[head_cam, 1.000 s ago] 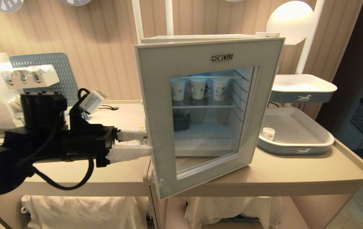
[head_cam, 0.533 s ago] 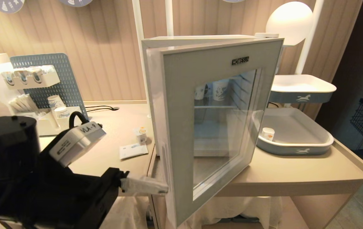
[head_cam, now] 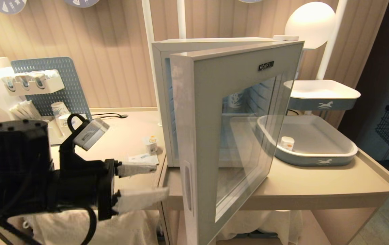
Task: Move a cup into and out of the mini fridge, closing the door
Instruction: Open the freezer door
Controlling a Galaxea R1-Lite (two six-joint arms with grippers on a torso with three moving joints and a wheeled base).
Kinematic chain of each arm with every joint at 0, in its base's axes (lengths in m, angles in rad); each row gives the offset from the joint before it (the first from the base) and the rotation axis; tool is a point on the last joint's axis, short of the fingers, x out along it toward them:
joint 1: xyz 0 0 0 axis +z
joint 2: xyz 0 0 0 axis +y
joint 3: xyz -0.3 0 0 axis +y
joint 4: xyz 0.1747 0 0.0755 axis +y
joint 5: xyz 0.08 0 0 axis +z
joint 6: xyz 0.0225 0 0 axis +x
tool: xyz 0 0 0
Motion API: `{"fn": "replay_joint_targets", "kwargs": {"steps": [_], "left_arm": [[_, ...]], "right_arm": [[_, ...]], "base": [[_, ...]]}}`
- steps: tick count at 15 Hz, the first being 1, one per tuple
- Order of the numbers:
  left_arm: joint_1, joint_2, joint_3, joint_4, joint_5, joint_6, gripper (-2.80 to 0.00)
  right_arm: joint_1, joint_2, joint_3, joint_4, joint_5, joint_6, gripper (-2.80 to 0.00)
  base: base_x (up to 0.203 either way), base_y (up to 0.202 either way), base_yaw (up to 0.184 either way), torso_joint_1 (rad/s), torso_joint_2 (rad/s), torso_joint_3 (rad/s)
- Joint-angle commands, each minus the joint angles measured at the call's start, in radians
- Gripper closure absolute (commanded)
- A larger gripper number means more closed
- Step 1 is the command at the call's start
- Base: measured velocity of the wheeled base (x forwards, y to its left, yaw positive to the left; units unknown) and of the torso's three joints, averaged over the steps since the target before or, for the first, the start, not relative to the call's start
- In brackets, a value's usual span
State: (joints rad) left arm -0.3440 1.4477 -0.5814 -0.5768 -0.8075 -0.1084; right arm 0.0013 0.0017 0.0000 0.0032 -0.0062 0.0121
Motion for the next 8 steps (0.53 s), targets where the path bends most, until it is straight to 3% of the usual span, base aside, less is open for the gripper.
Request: {"fn": "replay_joint_targets", "kwargs": {"steps": [1,2,5,6,7,8], "left_arm": [[0.057,0.163,-0.063,-0.009,0.185,-0.005,-2.80],[0.057,0.212,-0.086,-0.013,0.288,-0.008,-2.80],[0.012,0.253,-0.123,-0.017,0.324,-0.005,-2.80],[0.003,0.272,-0.134,-0.018,0.328,-0.003,-1.74],[-0.001,0.286,-0.144,-0.018,0.328,-0.004,0.00],[-0.017,0.298,-0.158,-0.017,0.328,-0.004,0.00]], "right_arm": [[0.000,0.001,0.000,0.000,0.000,0.000,0.00],[0.000,0.001,0.000,0.000,0.000,0.000,0.00],[0.000,0.001,0.000,0.000,0.000,0.000,0.00],[0.000,0.001,0.000,0.000,0.000,0.000,0.00],[0.000,0.001,0.000,0.000,0.000,0.000,0.00],[0.000,0.001,0.000,0.000,0.000,0.000,0.00]], "base": [[0.000,0.000,0.000,0.000,0.00,0.000],[0.000,0.000,0.000,0.000,0.00,0.000],[0.000,0.000,0.000,0.000,0.00,0.000],[0.000,0.000,0.000,0.000,0.00,0.000],[0.000,0.000,0.000,0.000,0.00,0.000],[0.000,0.000,0.000,0.000,0.00,0.000]]}}
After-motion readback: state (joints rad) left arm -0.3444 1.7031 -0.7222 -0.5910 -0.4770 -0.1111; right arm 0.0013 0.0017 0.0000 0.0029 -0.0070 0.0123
